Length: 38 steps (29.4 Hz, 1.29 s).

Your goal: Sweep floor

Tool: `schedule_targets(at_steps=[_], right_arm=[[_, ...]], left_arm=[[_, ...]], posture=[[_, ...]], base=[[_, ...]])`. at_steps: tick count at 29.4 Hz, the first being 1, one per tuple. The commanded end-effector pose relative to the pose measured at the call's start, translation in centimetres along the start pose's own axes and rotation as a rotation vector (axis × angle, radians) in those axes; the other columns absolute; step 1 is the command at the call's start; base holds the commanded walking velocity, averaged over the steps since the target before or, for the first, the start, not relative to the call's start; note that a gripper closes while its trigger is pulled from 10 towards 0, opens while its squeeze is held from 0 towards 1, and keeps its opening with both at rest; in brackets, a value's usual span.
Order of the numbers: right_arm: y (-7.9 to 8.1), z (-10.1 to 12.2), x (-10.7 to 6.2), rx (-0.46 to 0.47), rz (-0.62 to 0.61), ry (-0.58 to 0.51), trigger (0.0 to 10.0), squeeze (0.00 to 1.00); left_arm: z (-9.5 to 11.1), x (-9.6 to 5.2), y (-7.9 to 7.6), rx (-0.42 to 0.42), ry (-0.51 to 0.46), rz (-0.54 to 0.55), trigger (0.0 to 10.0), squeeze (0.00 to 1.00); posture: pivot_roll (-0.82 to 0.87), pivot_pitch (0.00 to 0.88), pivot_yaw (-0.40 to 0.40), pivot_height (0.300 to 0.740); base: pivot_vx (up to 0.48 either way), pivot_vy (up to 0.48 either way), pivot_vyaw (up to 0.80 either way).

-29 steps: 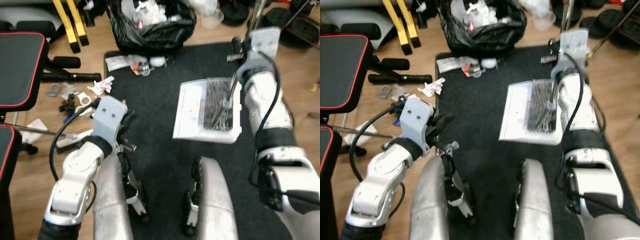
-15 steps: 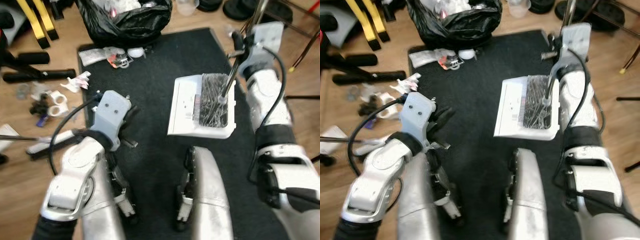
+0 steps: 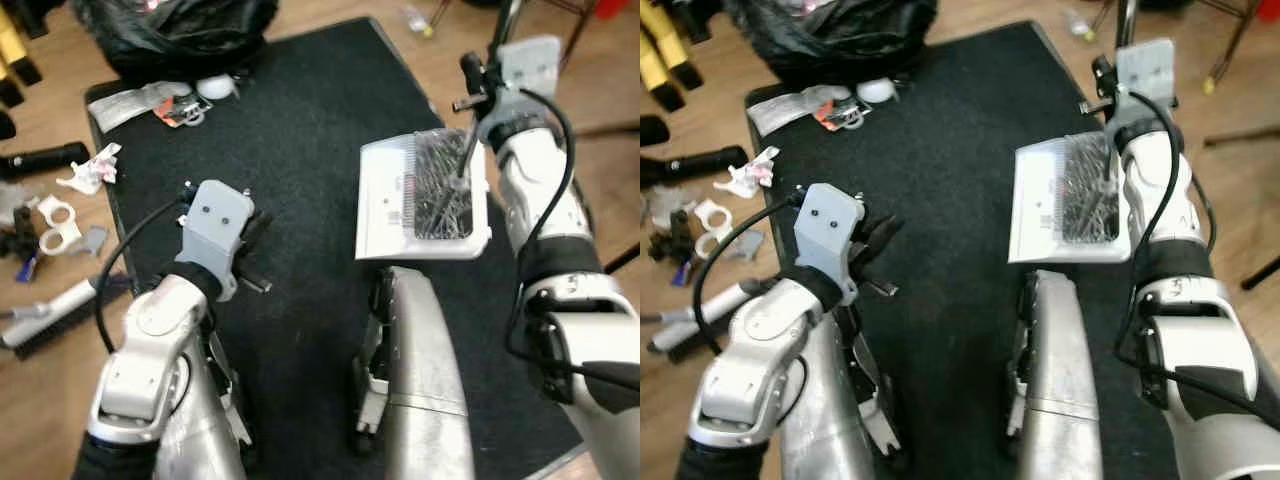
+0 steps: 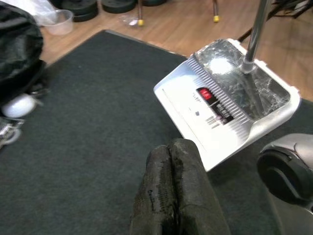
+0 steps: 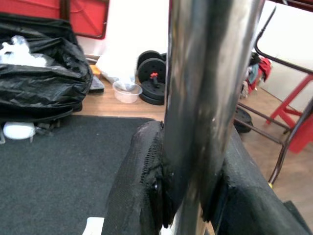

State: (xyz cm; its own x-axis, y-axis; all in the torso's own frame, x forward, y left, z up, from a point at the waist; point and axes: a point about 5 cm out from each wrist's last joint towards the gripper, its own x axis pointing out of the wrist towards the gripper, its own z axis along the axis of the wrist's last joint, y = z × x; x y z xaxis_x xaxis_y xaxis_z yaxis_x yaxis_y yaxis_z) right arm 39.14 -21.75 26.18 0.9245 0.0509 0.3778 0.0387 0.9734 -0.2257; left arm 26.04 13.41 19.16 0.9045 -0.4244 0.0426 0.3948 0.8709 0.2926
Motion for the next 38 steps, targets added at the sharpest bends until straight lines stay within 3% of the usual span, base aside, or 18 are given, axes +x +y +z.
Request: schedule_targets(at_steps=[1, 8, 13, 17, 19, 23, 28, 38], right_arm=[[0.0, 1.6, 0.5, 0.034, -0.010, -0.093, 10.0, 0.00], [0.5, 1.3, 0.8, 0.062, 0.012, -0.081, 10.0, 0.00], [0.6, 1.5, 1.4, -0.016, 0.027, -0.072, 10.0, 0.00], [0.9, 1.9, 1.8, 0.022, 0.034, -0.080, 10.0, 0.00], [1.9, 2.5, 2.1, 0.093, 0.091, -0.117, 10.0, 0.00], [2.9, 2.8, 2.2, 0.135, 0.148, -0.147, 10.0, 0.00], [5.0, 2.6, 2.1, 0.098, 0.279, -0.153, 10.0, 0.00], [6.0, 1.8, 1.8, 0.116, 0.316, -0.139, 10.0, 0.00]], left_arm=[[-0.7, -0.3, -0.2, -0.011, 0.037, 0.008, 10.0, 0.00], [-0.7, -0.4, -0.2, -0.010, 0.039, 0.006, 10.0, 0.00], [-0.7, -0.5, -0.2, -0.009, 0.041, 0.006, 10.0, 0.00], [-0.7, -0.5, -0.2, -0.010, 0.042, 0.005, 10.0, 0.00], [-0.8, -0.5, -0.3, -0.010, 0.043, 0.004, 10.0, 0.00], [-0.7, -0.6, -0.3, -0.009, 0.044, 0.005, 10.0, 0.00], [-0.7, -0.7, -0.4, -0.010, 0.045, 0.007, 10.0, 0.00], [-0.7, -0.9, -0.5, -0.016, 0.046, 0.009, 10.0, 0.00]], posture=[[-0.02, 0.310, -0.079, 0.390], [-0.02, 0.312, -0.079, 0.375], [-0.02, 0.315, -0.080, 0.355], [-0.02, 0.316, -0.079, 0.346], [-0.01, 0.315, -0.081, 0.346], [-0.01, 0.315, -0.082, 0.346], [0.00, 0.315, -0.088, 0.346], [0.00, 0.320, -0.091, 0.346]], base=[[0.000, 0.000, 0.00], [0.000, 0.000, 0.00], [0.000, 0.000, 0.00], [0.000, 0.000, 0.00], [0.000, 0.000, 0.00], [0.000, 0.000, 0.00], [0.000, 0.000, 0.16], [0.000, 0.000, 0.54]])
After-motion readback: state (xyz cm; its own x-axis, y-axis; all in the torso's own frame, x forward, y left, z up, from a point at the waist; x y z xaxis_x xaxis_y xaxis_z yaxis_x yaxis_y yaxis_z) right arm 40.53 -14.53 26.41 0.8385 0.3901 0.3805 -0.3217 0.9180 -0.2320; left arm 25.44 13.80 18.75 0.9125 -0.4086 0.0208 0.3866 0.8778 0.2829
